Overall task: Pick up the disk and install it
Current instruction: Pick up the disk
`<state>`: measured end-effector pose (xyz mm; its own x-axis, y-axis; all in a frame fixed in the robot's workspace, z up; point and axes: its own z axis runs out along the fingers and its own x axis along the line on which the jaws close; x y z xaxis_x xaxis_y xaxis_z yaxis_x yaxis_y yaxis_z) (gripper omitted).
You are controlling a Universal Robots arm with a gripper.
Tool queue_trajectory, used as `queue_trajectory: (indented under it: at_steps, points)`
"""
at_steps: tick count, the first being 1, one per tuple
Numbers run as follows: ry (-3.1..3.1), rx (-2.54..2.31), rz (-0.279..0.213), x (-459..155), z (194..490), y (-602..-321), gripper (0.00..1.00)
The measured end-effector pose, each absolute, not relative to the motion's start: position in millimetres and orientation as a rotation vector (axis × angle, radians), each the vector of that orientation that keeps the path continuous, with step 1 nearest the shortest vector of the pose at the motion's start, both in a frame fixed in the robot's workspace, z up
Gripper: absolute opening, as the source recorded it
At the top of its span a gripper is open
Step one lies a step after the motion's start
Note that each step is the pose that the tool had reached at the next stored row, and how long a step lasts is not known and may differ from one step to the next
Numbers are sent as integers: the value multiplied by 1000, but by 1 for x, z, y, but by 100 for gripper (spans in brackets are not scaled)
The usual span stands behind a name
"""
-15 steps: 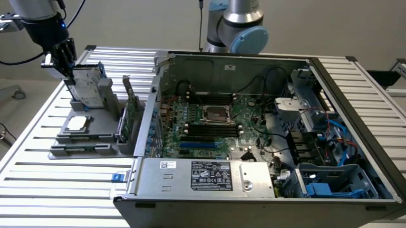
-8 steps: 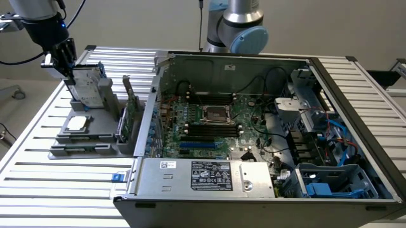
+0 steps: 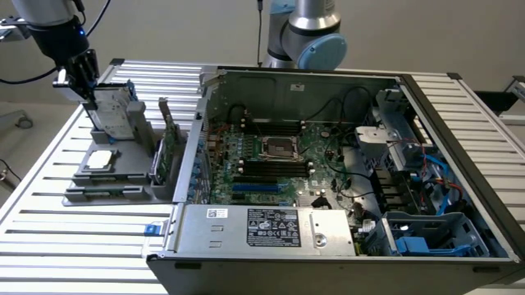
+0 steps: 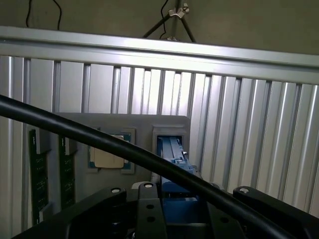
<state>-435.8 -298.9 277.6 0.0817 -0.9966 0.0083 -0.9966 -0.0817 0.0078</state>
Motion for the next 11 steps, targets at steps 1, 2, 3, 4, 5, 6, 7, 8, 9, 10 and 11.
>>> queue_trajectory:
  at_steps: [1, 2, 3, 4, 5, 6, 7, 8, 9, 10, 11]
  points:
    - [-2121, 2302, 1, -436, 279, -299, 33]
    - [-2121, 2302, 1, -436, 280, -299, 33]
    - [-2121, 2302, 1, -436, 281, -299, 33]
    - [-2121, 2302, 1, -436, 283, -299, 33]
    - [-2121, 2302, 1, -436, 285, -299, 33]
    - [-2121, 2302, 1, -436, 288, -299, 33]
    - [-2121, 2302, 1, -436, 290, -299, 33]
    - [-2121, 2302, 1, -436, 294, -299, 33]
    - [-2121, 2302, 1, -436, 297, -299, 33]
    - [-2121, 2302, 1, -436, 300, -299, 33]
    - [-2121, 2302, 1, -436, 303, -299, 33]
